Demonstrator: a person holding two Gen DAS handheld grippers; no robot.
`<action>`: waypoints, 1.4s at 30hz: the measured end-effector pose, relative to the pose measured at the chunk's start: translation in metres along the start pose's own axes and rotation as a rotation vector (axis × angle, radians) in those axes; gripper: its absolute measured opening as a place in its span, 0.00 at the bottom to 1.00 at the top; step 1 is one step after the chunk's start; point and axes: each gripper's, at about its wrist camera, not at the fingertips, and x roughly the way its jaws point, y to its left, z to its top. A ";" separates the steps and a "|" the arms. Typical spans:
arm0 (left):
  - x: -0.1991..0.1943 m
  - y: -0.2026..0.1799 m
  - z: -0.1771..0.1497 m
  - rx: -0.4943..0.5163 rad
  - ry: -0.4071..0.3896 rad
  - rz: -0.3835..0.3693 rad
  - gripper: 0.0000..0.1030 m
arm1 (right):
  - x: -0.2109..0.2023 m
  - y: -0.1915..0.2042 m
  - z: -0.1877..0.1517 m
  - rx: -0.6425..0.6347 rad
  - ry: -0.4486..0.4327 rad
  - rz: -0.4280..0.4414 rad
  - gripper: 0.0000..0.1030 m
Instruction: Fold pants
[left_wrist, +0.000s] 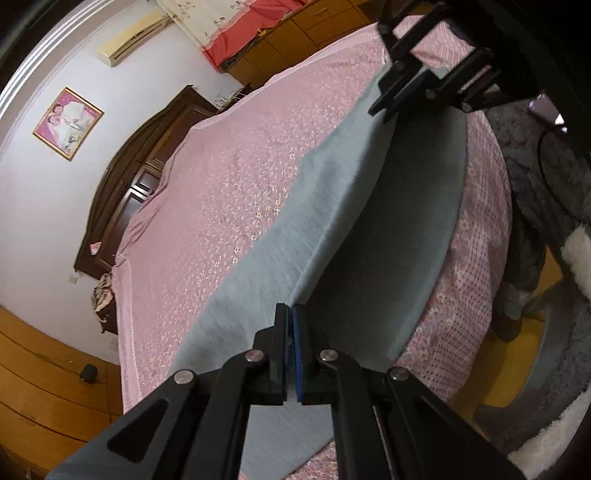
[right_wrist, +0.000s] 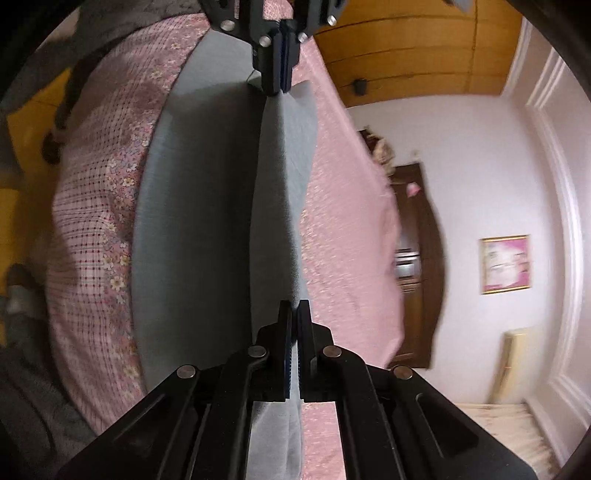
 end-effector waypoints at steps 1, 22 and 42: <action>0.000 -0.008 -0.005 0.009 -0.002 0.018 0.02 | -0.001 0.009 0.002 -0.003 -0.002 -0.028 0.03; 0.023 -0.113 -0.051 0.243 0.034 0.099 0.02 | 0.009 0.103 0.000 -0.199 0.016 -0.042 0.03; -0.003 -0.068 -0.048 -0.182 -0.044 -0.272 0.45 | -0.051 -0.054 -0.174 1.339 -0.012 0.359 0.48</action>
